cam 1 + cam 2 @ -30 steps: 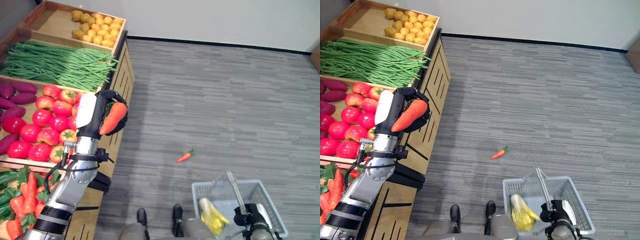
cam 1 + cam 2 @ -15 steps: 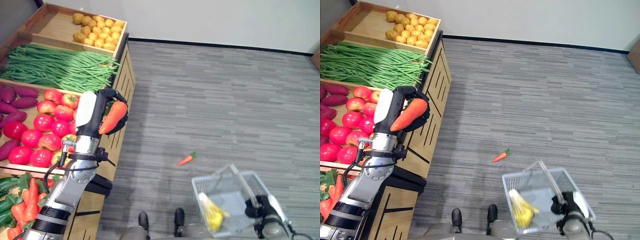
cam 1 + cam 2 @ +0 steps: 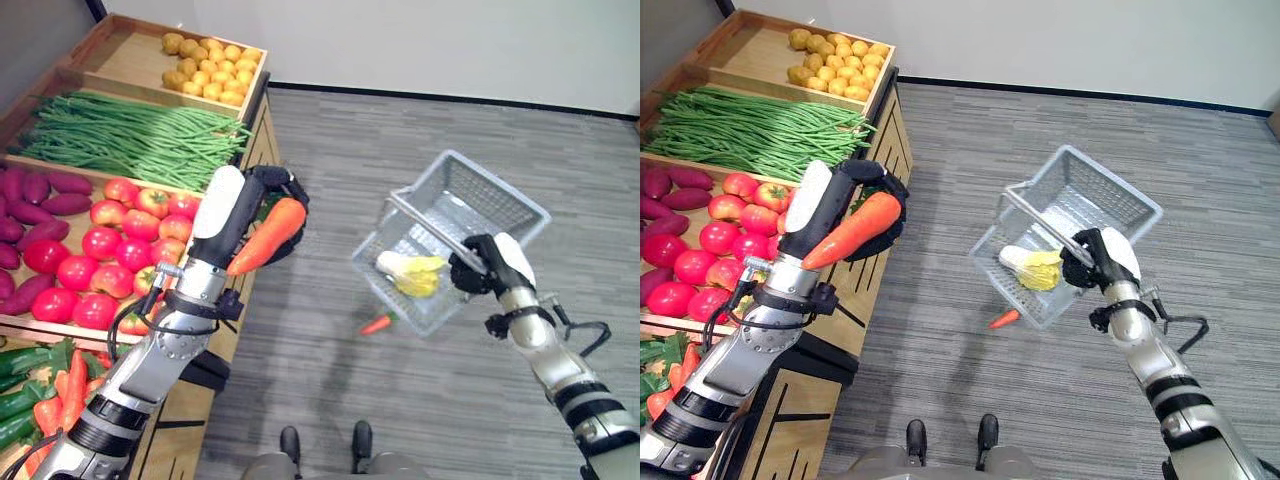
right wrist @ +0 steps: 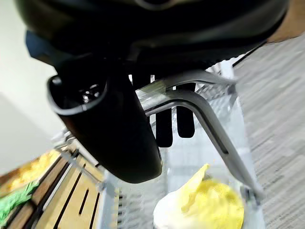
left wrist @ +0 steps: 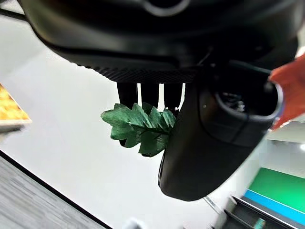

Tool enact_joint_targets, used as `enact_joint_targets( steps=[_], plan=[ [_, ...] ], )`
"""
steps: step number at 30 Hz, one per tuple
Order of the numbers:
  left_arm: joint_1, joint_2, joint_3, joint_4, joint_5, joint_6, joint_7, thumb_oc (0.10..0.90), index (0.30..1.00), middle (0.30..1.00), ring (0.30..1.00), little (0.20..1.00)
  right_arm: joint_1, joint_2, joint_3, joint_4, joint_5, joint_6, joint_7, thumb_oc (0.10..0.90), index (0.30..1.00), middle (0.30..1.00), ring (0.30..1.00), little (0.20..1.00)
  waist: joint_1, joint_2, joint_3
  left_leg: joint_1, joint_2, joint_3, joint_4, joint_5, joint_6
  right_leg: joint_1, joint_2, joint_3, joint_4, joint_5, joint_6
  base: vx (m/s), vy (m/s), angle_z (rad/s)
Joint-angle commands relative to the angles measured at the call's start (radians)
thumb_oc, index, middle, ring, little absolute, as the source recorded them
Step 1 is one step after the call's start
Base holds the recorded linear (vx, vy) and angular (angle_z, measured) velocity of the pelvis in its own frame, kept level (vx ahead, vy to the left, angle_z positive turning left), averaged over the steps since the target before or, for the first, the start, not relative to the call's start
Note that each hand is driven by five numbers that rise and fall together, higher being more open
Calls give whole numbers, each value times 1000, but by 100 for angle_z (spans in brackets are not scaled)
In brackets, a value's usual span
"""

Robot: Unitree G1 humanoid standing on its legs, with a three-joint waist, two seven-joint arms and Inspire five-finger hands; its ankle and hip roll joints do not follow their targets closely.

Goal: Get the vegetables into the basket

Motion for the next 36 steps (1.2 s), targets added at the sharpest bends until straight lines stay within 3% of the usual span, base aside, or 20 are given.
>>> enact_joint_targets(
  steps=[1, 10, 17, 23, 36],
  plan=[
    [-123, 12, -47, -28, -62, -90, 14, 400, 300, 300, 300, 300, -171, -46, 1, -9, -9, -80, -77, 400, 300, 300, 300, 300, 14, -57, -123, -18, 40, 3, -16, -12, -59, -20, -167, -27, 28, 21, 141, 1, 3, 3],
    [-171, 28, -126, -22, -80, -100, -26, 400, 300, 300, 300, 300, -242, -15, 35, 14, 54, -89, -60, 400, 300, 300, 300, 300, 15, -49, -130, -11, 40, 12, -16, -18, -60, -12, -170, -23, 10, 32, 143, 0, 0, 0],
    [-141, 60, -135, -16, -35, -102, -63, 400, 300, 300, 300, 300, -151, -31, -28, -221, 140, -129, -4, 400, 300, 300, 300, 300, -4, -46, -134, -7, 39, 22, -16, -21, -60, -9, -176, -19, 7, 34, 149, 1, 6, -3],
    [-162, 114, -198, 59, 137, -111, -76, 400, 300, 300, 300, 300, -60, -44, -58, -370, 180, -158, 47, 400, 300, 300, 300, 300, -23, -48, -145, 1, 38, 34, -16, -27, -59, -10, -179, -9, 6, 37, 154, 2, 2, -4],
    [-185, 36, -279, 273, 259, -72, -55, 400, 300, 300, 300, 300, -76, -36, -41, -421, 195, -161, 70, 400, 300, 300, 300, 300, -38, -52, -154, 2, 42, 42, -16, -28, -61, -13, -177, -4, 6, 37, 156, 1, -2, -2]
  ],
)
